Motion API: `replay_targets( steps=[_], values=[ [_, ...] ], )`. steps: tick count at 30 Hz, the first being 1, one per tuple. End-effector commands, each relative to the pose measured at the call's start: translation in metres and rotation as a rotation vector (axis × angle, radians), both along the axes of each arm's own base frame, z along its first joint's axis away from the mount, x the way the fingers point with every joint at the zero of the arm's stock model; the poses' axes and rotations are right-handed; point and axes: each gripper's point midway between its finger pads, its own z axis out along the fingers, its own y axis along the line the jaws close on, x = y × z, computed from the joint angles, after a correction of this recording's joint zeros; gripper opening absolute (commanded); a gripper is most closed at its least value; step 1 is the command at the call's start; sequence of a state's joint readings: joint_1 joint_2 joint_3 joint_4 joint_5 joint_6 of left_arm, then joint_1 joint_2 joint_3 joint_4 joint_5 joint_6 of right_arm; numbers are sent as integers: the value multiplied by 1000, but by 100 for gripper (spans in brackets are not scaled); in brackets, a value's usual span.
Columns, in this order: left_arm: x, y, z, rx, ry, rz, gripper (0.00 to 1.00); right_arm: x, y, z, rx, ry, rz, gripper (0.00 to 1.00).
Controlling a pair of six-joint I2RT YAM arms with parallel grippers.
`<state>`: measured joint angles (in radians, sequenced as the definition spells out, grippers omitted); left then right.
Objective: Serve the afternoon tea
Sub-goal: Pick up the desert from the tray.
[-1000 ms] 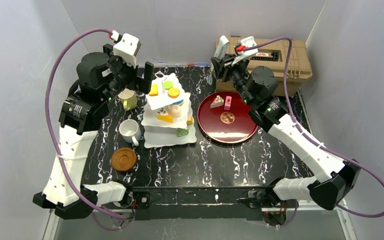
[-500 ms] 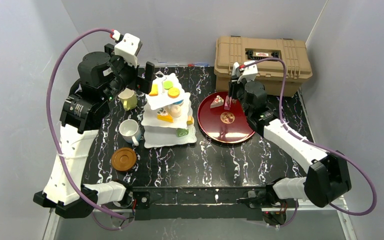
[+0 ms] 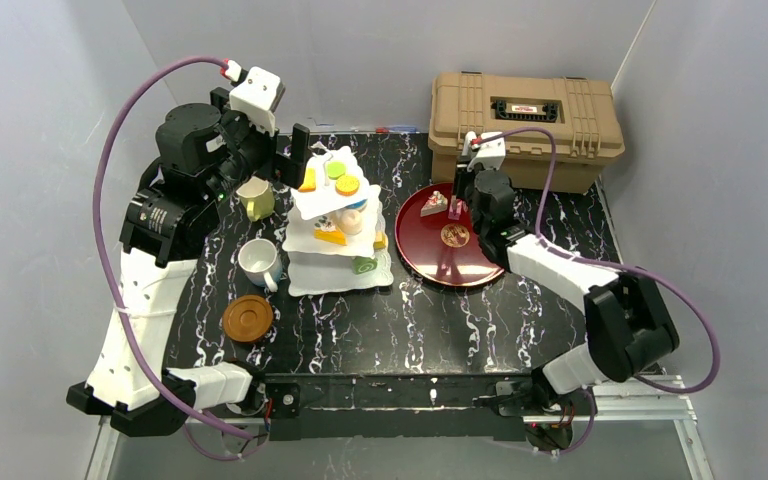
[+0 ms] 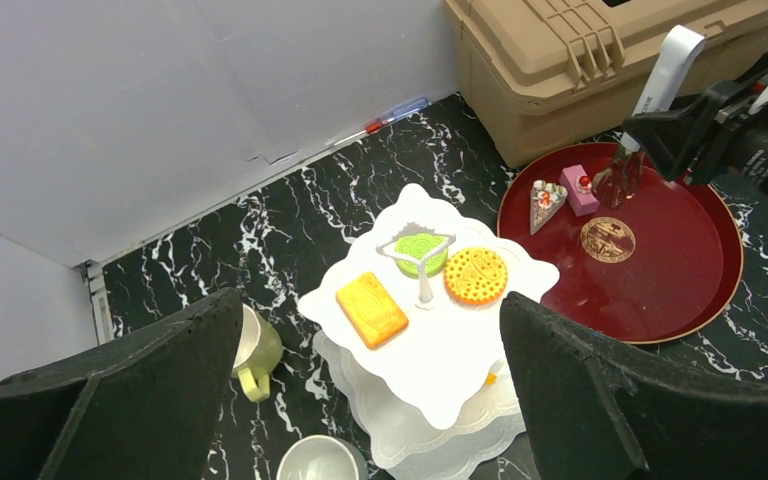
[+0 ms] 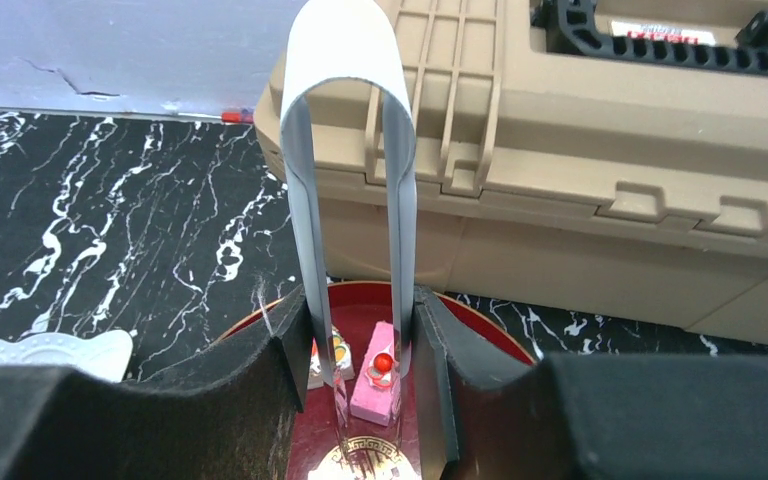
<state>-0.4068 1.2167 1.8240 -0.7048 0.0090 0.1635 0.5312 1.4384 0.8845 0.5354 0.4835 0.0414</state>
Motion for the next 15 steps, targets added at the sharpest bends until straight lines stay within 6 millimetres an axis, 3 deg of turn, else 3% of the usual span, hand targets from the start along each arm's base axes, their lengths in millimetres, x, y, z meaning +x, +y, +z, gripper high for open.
replay_targets(
  steps=[1, 15],
  values=[
    [-4, 1, 3, -8, -9, -6, 99, 14, -5, 18, 87, -105, -69, 45],
    [-4, 2, 2, -4, -14, -7, 99, 28, -12, 2, 103, -114, -157, 49]
  ],
)
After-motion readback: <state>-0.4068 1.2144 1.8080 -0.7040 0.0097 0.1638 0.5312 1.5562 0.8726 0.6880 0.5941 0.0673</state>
